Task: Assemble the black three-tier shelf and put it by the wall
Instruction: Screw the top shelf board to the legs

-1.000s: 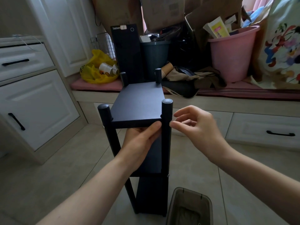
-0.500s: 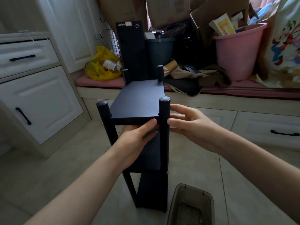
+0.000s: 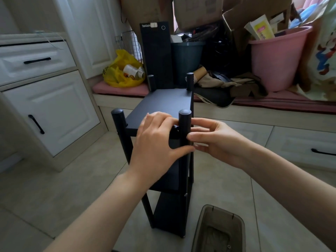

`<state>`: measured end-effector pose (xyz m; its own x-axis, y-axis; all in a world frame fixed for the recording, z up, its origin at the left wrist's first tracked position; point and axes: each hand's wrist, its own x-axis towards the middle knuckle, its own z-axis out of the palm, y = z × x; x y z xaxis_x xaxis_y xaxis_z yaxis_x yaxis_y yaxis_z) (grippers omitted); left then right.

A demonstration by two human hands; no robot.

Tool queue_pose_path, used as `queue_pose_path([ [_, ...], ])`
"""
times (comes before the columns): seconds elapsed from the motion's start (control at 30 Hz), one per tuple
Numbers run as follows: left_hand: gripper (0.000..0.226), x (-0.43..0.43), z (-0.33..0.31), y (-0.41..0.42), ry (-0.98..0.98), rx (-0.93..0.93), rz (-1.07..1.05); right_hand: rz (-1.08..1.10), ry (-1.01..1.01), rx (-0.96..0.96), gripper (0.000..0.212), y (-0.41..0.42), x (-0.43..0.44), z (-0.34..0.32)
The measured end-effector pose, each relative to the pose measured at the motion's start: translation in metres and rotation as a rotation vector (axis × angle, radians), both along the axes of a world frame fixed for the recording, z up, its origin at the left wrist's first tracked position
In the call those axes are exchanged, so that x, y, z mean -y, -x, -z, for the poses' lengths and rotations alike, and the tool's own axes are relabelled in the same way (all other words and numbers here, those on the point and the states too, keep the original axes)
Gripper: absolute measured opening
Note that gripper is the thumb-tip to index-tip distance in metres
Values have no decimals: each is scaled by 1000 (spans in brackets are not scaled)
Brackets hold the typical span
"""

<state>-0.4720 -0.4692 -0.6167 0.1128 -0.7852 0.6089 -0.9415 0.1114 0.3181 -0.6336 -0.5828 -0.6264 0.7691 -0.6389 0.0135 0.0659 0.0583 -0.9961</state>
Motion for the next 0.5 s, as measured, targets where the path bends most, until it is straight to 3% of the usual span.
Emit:
queue_pose_path([
  [0.17, 41, 8, 1, -2, 46, -60, 34, 11, -58, 9, 42, -2, 0, -2],
  [0.3, 38, 8, 4, -4, 39, -69, 44, -3, -178, 28, 37, -2, -1, -6],
  [0.4, 38, 7, 6, 1, 30, -24, 23, 111, -322, 48, 32, -8, -3, -9],
  [0.5, 38, 6, 6, 4, 52, -9, 11, 130, -279, -16, 39, -17, -4, -8],
])
